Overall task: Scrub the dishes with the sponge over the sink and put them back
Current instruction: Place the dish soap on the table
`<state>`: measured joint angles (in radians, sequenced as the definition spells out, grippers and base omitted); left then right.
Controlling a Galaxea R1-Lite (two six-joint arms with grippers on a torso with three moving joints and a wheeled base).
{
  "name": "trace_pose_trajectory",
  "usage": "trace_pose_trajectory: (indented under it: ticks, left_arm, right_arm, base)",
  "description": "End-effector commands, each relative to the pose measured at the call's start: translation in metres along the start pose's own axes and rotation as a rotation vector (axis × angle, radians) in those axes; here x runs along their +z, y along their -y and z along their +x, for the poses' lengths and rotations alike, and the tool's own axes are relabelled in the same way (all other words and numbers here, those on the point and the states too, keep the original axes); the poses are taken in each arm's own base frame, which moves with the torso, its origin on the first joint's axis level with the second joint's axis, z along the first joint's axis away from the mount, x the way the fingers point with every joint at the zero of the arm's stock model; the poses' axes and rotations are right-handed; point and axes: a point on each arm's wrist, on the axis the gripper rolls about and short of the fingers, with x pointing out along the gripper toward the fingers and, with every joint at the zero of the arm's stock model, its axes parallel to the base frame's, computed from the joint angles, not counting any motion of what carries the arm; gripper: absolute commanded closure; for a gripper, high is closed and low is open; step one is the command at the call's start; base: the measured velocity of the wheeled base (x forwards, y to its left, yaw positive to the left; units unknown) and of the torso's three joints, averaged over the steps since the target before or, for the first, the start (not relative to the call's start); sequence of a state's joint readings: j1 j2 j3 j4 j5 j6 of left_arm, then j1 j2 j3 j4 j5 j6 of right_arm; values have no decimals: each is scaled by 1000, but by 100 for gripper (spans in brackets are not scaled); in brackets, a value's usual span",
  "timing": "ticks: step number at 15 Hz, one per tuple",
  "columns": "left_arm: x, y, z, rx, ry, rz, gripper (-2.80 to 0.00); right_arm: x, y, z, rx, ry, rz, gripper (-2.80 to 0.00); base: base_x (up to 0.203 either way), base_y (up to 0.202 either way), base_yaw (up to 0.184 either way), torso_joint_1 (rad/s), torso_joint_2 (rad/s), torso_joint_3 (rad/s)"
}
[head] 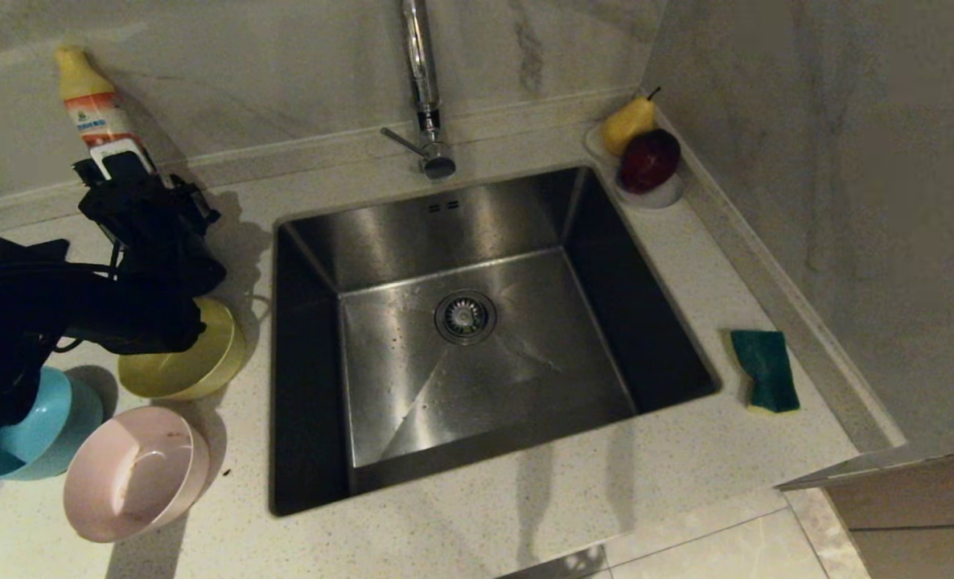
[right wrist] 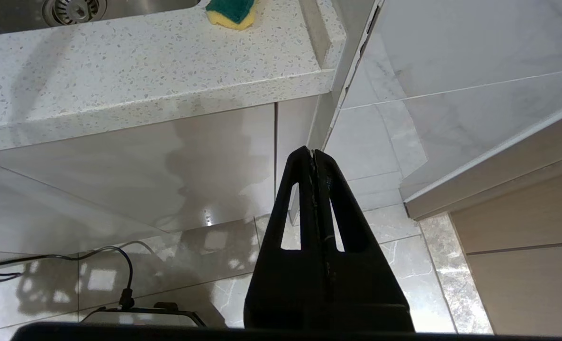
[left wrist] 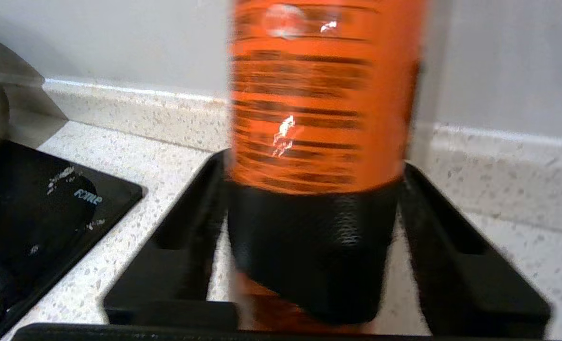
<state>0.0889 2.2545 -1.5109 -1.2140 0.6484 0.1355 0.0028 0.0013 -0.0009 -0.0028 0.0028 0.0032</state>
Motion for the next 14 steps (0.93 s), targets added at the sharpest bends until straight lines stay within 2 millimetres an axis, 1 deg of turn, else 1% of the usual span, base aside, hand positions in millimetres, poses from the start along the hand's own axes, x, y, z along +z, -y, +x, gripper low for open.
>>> trace_pose_trajectory:
  ticks: [1, 12, 13, 14]
  left_arm:
    - [2, -1, -1, 4, 2, -4, -280]
    - [4, 1, 1, -9, 1, -20, -280]
    - [2, 1, 1, -10, -6, -15, 0]
    - [2, 1, 1, -11, -7, -14, 0]
  right_arm:
    - [0, 0, 0, 2, -1, 0, 0]
    - [0, 0, 0, 1, -1, 0, 0]
    - [0, 0, 0, 2, 0, 0, 0]
    - [0, 0, 0, 2, 1, 0, 0]
  base:
    - [0, 0, 0, 0, 0, 0]
    - [0, 0, 0, 0, 0, 0]
    - [0, 0, 0, 0, 0, 0]
    - [0, 0, 0, 0, 0, 0]
